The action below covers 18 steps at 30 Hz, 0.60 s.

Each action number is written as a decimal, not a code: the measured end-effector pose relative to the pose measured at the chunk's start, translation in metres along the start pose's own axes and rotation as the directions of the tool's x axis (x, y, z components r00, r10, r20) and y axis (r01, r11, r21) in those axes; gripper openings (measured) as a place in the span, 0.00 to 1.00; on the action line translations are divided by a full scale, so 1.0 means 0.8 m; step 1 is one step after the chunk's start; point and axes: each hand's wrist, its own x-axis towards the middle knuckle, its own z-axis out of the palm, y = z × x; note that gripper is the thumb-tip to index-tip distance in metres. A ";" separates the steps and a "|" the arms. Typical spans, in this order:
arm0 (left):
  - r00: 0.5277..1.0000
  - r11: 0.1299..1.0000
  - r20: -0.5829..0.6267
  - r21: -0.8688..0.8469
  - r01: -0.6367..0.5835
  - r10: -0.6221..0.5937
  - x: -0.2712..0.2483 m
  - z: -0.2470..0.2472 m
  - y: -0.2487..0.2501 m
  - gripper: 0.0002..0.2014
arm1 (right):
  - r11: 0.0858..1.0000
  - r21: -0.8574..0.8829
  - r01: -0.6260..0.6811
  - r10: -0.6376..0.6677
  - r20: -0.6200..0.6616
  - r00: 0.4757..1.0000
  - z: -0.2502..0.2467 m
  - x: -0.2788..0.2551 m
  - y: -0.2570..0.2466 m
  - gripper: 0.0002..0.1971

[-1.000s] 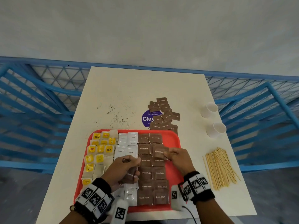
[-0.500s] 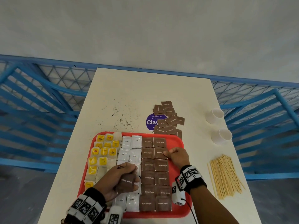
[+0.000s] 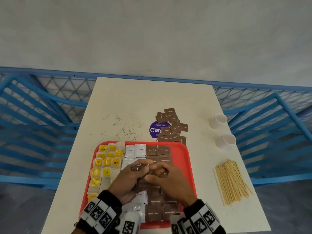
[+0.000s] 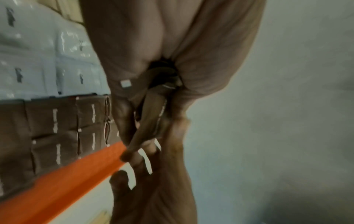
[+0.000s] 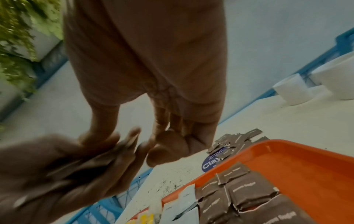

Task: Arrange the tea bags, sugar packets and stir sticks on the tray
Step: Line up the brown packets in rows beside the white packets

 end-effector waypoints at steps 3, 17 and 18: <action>0.998 0.998 -0.037 0.024 -0.053 0.054 -0.001 0.016 -0.005 0.09 | 0.996 -0.082 0.045 -0.058 -0.164 0.985 0.012 -0.008 0.000 0.13; 0.995 0.843 0.035 0.529 -0.099 0.095 -0.014 0.002 0.005 0.08 | 0.899 0.438 -0.012 0.059 -0.094 0.994 -0.029 -0.025 0.005 0.13; 0.995 0.838 0.044 0.535 -0.104 0.095 -0.014 0.001 0.007 0.08 | 0.902 0.433 -0.004 0.050 -0.097 0.994 -0.029 -0.025 0.005 0.14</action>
